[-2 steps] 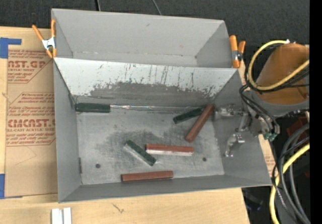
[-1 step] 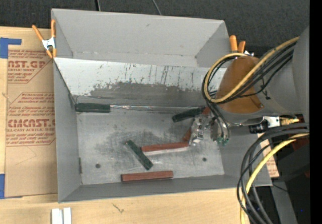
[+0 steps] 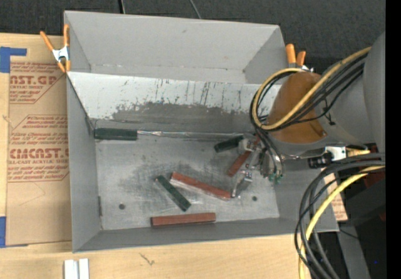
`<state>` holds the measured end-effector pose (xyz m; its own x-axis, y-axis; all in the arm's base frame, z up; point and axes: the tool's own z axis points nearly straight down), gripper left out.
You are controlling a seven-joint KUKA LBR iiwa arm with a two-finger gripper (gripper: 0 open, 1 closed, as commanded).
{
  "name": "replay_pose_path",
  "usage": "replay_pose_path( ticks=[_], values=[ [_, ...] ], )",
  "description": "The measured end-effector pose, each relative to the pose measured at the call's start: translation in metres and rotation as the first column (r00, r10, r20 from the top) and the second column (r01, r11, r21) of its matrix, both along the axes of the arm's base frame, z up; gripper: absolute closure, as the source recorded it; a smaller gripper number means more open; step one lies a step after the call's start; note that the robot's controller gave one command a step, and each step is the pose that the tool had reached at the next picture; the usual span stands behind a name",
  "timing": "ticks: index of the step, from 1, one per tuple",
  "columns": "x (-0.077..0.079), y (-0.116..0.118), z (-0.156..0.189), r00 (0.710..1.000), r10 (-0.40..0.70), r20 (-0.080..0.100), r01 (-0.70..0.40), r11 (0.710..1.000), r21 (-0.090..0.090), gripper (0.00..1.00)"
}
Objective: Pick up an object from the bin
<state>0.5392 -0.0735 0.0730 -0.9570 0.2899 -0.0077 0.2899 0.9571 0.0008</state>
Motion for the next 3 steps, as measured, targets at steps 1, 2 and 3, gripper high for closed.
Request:
replay_pose_path(
  ticks=[1,2,3],
  values=[
    [-0.001,0.002,0.002,1.000,0.005,-0.008,-0.005,1.000,0.003,1.00],
    [-0.001,0.002,0.002,1.000,0.005,-0.008,-0.005,1.000,0.003,1.00],
    [0.036,-0.048,0.173,1.000,0.028,0.001,-0.028,1.000,-0.001,1.00]
  ],
)
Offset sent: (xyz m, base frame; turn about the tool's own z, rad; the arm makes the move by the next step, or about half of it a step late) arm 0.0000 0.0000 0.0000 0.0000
